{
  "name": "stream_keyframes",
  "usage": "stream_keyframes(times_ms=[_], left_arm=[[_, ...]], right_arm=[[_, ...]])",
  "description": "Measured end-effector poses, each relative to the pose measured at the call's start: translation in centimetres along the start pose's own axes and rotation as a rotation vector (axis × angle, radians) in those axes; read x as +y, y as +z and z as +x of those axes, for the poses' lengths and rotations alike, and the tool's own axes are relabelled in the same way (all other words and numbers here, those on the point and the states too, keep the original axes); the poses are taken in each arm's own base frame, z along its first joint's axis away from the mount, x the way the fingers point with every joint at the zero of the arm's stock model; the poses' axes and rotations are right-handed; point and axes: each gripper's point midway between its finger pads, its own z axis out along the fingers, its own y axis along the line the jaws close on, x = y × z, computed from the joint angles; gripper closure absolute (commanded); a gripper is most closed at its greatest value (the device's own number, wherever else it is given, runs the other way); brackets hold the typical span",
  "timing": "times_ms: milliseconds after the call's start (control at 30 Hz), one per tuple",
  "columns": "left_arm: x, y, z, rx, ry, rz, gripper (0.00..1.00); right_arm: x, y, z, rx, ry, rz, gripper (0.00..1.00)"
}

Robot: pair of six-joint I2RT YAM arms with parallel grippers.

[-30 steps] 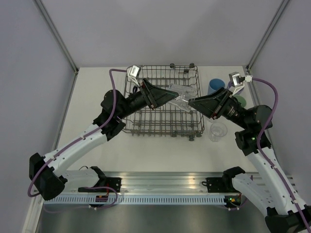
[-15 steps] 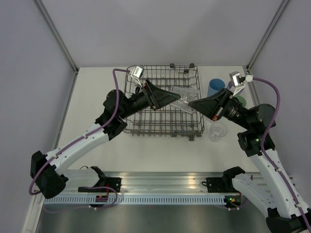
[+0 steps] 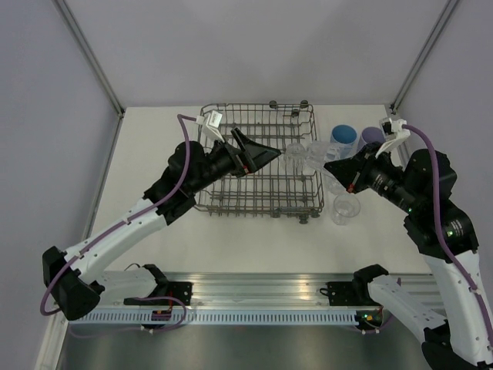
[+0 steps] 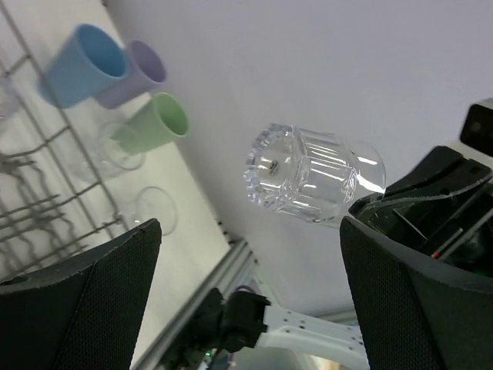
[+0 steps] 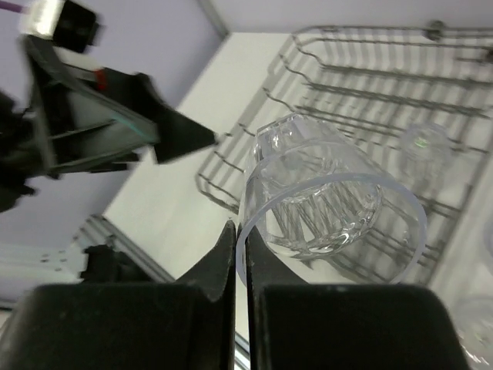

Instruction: Unload the cups from the dish rack

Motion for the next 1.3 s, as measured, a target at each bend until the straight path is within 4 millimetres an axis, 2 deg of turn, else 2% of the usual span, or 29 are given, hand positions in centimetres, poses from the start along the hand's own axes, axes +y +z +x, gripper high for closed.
stream_keyframes(times_ms=[100,200,400,567,733,933,1133,1300], left_arm=[[1.3,-1.0,-0.8,-0.045,0.053,-0.082,0.00],[1.3,-2.4,-1.6,-0.080,0.104,-0.109,0.01],[1.3,-5.5,-2.7,-0.129,0.200,-0.158,0.00],[2.1,-7.3,-2.5,-0.125,0.259,-0.196,0.00],[3.4,-8.7,-1.8,-0.097,0.308,-0.247,0.00],[4.9,-10.6,-1.4,-0.086,0.361,-0.303,0.00],[5.6,-11.0,-1.2,-0.072,0.392,-0.327,0.00],[6.1,-11.1,-1.2,-0.071,0.408,-0.347,0.00]], right_arm=[[-3.1,-0.8,1.3,0.068,-0.030,0.172,0.99],[-5.9,-1.5,2.8,0.154,-0.043,0.316,0.99],[-12.7,-3.5,5.7,0.326,-0.056,0.685,0.99],[-15.7,-4.0,7.4,0.420,-0.072,0.837,0.99],[-16.7,-4.8,10.3,0.529,-0.045,0.877,1.00],[-17.1,-7.0,11.7,0.599,-0.027,0.959,1.00],[-17.0,-7.6,13.9,0.649,0.022,0.949,1.00],[-17.4,-8.8,15.8,0.681,0.047,0.983,1.00]])
